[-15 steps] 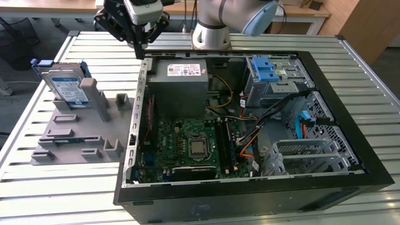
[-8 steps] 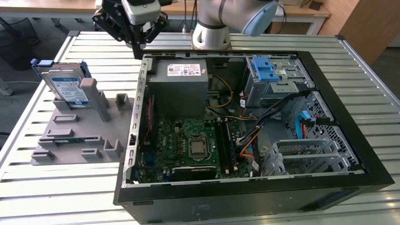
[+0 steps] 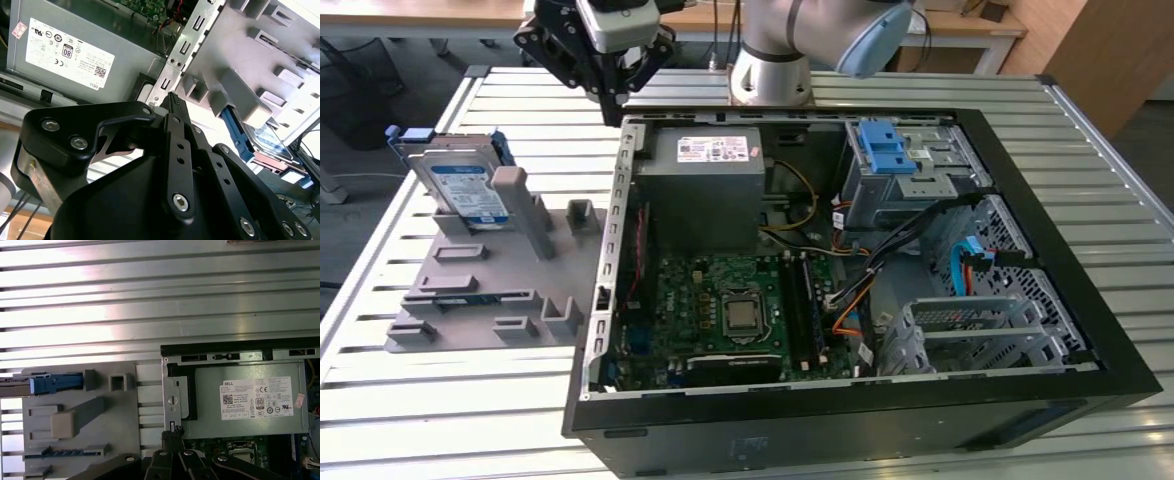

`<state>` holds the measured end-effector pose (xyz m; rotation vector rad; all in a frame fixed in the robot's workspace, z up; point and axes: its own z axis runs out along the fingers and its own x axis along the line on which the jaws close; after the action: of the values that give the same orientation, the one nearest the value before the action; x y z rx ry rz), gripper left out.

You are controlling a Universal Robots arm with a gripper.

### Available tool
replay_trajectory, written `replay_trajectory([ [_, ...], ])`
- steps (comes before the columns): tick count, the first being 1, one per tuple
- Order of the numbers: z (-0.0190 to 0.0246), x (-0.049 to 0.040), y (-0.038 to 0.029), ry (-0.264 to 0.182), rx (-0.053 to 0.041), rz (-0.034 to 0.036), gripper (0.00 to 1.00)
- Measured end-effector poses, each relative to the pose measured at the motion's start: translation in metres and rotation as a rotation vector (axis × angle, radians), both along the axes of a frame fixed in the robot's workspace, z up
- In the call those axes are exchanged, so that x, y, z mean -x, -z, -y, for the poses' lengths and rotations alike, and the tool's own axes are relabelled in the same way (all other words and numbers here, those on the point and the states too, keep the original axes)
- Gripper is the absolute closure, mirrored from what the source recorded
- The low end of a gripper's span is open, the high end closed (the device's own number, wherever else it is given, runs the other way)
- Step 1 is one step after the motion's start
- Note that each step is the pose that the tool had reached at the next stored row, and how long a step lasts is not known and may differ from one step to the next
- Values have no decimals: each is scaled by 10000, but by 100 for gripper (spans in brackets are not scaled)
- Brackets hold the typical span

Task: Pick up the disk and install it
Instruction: 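Reach for the disk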

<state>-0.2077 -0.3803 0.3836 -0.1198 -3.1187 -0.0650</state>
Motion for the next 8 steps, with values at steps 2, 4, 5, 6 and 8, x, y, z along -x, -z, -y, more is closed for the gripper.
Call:
replay_trajectory([
  [2,-2,6,1,0,-1,-8,89],
  [4,-5,11,1,0,-1,-18,89],
  [5,-6,13,2,0,-1,-25,89],
  [6,-6,17,2,1,-1,-28,89],
  [8,-8,27,3,0,-1,-39,89],
])
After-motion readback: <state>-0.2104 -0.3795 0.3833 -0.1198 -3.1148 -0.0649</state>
